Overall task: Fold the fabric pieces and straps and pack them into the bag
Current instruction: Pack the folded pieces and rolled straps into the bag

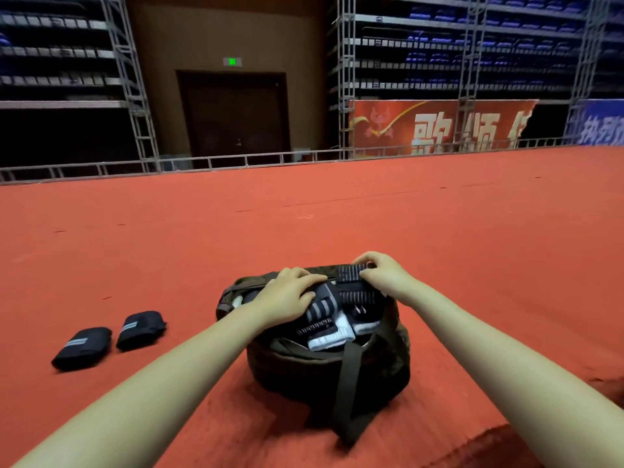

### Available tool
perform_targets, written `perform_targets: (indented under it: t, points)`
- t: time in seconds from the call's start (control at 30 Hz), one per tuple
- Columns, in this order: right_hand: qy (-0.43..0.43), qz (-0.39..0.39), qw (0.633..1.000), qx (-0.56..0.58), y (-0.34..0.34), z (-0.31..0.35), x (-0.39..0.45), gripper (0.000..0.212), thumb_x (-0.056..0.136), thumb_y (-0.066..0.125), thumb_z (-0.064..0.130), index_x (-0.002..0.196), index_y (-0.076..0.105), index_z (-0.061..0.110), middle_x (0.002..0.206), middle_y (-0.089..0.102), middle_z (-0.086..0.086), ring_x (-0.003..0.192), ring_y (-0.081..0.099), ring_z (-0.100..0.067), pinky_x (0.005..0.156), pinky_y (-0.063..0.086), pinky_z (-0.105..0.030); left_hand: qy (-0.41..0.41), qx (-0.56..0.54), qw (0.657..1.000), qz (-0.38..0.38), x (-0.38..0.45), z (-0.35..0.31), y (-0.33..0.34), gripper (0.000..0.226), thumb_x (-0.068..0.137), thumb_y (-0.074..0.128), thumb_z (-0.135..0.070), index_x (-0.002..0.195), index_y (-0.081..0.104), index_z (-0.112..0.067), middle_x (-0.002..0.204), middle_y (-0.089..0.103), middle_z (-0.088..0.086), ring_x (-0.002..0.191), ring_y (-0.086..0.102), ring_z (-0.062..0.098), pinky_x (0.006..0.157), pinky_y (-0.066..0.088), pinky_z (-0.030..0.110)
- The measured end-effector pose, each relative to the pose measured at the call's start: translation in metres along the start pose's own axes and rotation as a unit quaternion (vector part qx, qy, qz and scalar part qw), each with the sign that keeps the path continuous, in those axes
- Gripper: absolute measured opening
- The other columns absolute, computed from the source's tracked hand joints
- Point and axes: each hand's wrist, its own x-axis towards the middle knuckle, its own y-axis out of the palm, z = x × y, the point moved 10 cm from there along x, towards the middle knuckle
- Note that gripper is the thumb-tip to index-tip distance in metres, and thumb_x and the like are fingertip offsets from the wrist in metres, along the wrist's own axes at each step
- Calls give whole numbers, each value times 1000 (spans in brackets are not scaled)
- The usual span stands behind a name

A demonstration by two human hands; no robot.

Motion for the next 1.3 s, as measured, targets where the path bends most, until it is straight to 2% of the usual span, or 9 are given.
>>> perform_targets:
  t: [0.17, 0.27, 0.4, 0.53, 0.67, 0.77, 1.03, 1.17, 1.3]
  points:
    - [-44, 20, 981, -189, 11, -23, 17, 28, 90, 56, 15, 114, 67, 24, 121, 61, -1, 120, 45, -22, 100, 35, -31, 23, 3, 995, -94, -2, 4, -4, 37, 98, 45, -24, 133, 51, -35, 122, 46, -5, 115, 37, 15, 93, 42, 31]
    - [-47, -52, 987, -144, 4, -35, 18, 26, 88, 60, 24, 111, 66, 33, 114, 57, -1, 120, 40, -23, 102, 36, -35, 12, 0, 995, -98, -2, 7, -2, 33, 98, 45, -30, 128, 55, -37, 115, 50, -8, 111, 41, 14, 92, 41, 30]
    - [-53, -198, 978, -44, -17, -23, -10, 40, 92, 53, 22, 132, 51, 20, 122, 52, -7, 121, 40, -23, 101, 36, -36, -11, 40, 996, -78, -6, 6, 7, 36, 99, 37, -38, 132, 51, -41, 131, 50, -8, 122, 42, 16, 101, 33, 34]
    - [-105, -215, 971, -13, -13, 15, -33, 39, 93, 49, 19, 132, 49, 22, 122, 51, 0, 122, 38, -16, 99, 38, -33, 1, 16, 999, -36, -13, -2, 1, 45, 99, 37, -22, 143, 39, -31, 151, 33, -1, 139, 25, 19, 114, 24, 36]
    - [-156, -192, 968, 32, 2, 73, -45, 36, 93, 49, 15, 128, 53, 21, 109, 51, 3, 110, 47, -15, 87, 41, -27, -10, -49, 982, -179, -41, 24, -68, 54, 86, 41, 2, 136, 49, -18, 146, 38, 9, 136, 31, 24, 112, 24, 33]
    - [-164, -130, 973, 96, 38, 120, -49, 31, 92, 49, 13, 121, 58, 20, 107, 58, 0, 102, 53, -15, 88, 45, -30, -91, -83, 961, -246, -76, 80, -106, 49, 85, 43, 4, 129, 55, -12, 136, 44, 14, 129, 40, 26, 107, 27, 28]
    - [-155, 98, 971, 151, 245, 217, -55, 27, 89, 52, 13, 112, 63, 19, 96, 60, 1, 86, 57, -17, 82, 50, -35, -367, -146, 901, -179, -206, 271, -79, 41, 87, 47, -11, 126, 56, -18, 124, 55, 14, 109, 56, 30, 93, 43, 33]
    - [-73, 123, 984, 111, 328, 203, -31, 31, 90, 50, 13, 120, 61, 13, 115, 62, -7, 95, 56, -18, 74, 40, -23, -458, -180, 857, -154, -265, 339, -53, 40, 89, 48, -12, 129, 54, -13, 126, 58, 15, 114, 55, 30, 92, 42, 32]
    - [11, 111, 991, 71, 393, 176, 12, 37, 91, 54, 25, 125, 56, 10, 128, 59, -8, 118, 54, -23, 89, 40, -26, -496, -185, 836, -142, -287, 402, -34, 48, 91, 52, -24, 136, 44, -11, 129, 56, 16, 119, 52, 31, 93, 40, 32]
